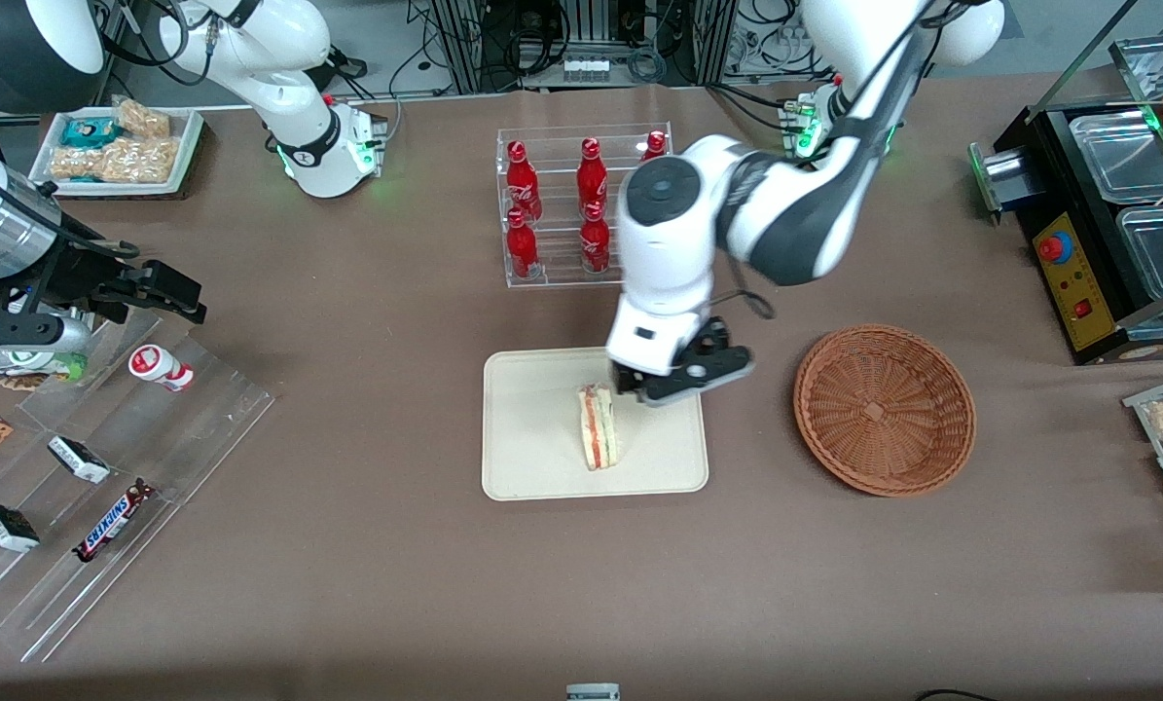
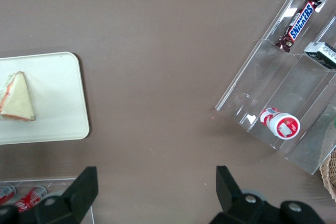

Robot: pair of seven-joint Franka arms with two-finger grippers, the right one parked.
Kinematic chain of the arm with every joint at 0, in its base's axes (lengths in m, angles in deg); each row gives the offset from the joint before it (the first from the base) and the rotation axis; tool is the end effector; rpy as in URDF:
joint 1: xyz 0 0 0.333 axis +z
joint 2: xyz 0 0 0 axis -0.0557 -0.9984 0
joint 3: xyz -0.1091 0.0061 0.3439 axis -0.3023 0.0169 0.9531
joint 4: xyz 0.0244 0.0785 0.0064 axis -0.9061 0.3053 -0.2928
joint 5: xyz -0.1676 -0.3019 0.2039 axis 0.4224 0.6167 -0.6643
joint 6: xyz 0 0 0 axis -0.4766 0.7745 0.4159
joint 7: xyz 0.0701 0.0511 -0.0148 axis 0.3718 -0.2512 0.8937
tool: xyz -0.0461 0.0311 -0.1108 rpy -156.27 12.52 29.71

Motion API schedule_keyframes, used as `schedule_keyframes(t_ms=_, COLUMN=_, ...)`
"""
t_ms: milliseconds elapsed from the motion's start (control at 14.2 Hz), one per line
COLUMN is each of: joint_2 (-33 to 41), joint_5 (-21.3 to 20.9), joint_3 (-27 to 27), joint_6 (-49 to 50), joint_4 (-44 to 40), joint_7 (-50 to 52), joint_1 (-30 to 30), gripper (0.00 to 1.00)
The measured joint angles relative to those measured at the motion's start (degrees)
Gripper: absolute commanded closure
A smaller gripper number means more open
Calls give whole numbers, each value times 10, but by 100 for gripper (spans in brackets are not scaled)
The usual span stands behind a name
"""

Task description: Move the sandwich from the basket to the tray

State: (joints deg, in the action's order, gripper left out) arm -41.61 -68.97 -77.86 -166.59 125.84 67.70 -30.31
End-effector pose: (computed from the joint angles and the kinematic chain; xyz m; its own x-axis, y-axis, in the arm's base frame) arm 0.5932 -0.4053 0.4681 0.9188 0.3448 0.1923 0.3561 -0.9341 -0.0266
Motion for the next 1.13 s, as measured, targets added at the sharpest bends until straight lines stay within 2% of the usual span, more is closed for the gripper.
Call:
schedule_keyframes(t_ms=212, joint_2=24, joint_5=35, joint_3=2, joint_6=15, joint_4=27, joint_7=-88, joint_1=70, gripper=0)
schedule_keyframes(t_ms=424, joint_2=73, joint_5=77, joint_3=3, joint_6=56, joint_4=68, joint_7=-230, joint_1=151, gripper=0)
schedule_keyframes(t_ms=635, joint_2=139, joint_5=85, joint_3=4, joint_6=109, joint_4=112, joint_7=-347, joint_1=214, gripper=0)
schedule_keyframes(t_ms=918, joint_2=218, joint_5=86, joint_3=4, joint_6=153, joint_4=157, joint_7=-456, joint_1=255, gripper=0)
schedule_keyframes(t_ms=1129, joint_2=262, joint_5=86, joint_3=5, joint_6=186, joint_4=154, joint_7=-519, joint_1=284, gripper=0)
